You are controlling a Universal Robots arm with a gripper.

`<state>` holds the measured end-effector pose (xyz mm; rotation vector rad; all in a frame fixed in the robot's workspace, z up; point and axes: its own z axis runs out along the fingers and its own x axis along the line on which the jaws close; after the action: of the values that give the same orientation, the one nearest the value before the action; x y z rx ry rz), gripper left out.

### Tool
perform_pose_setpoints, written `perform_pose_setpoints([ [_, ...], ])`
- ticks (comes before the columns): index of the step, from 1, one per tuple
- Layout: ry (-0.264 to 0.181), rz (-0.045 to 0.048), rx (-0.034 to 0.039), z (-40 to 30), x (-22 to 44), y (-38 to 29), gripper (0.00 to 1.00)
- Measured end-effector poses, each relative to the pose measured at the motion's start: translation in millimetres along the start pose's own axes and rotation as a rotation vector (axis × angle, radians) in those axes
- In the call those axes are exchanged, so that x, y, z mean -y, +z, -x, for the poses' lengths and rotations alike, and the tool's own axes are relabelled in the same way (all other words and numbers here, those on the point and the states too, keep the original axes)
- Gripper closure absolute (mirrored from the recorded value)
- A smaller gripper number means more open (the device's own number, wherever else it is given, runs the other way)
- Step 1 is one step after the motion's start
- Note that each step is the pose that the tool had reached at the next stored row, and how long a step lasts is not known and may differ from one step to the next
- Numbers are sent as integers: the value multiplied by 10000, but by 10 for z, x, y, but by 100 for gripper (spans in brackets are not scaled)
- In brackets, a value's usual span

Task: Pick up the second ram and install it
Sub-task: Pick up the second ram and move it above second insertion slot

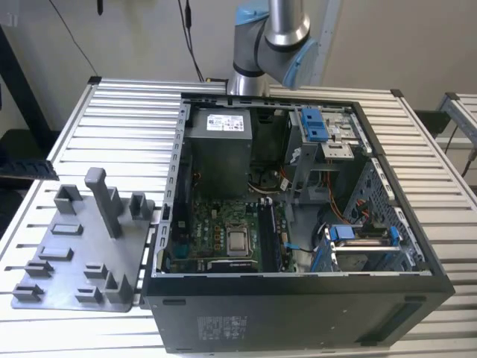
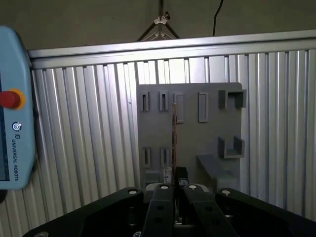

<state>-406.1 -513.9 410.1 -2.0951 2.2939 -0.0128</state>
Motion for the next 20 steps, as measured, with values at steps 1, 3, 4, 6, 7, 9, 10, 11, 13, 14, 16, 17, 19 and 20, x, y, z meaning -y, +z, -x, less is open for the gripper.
perform_pose_setpoints([
  [1, 1, 0, 0, 2, 14, 0, 86],
  [3, 1, 1, 0, 4, 48, 1, 86],
  [4, 0, 1, -1, 6, 64, 1, 86],
  [6, 1, 1, -1, 9, 96, 3, 86],
  [7, 1, 2, -1, 10, 114, 3, 86],
  [9, 1, 4, -2, 15, 157, 4, 86],
  [10, 1, 5, -1, 17, 181, 5, 86],
  [11, 1, 6, -1, 19, 203, 5, 86],
  [13, 1, 8, -1, 23, 247, 7, 86],
  [14, 1, 9, -1, 25, 270, 8, 86],
  [16, 1, 12, -2, 29, 319, 9, 86],
  [17, 1, 14, -2, 31, 341, 9, 86],
  [19, 1, 15, -2, 35, 387, 11, 86],
  [20, 1, 16, -2, 37, 409, 12, 86],
])
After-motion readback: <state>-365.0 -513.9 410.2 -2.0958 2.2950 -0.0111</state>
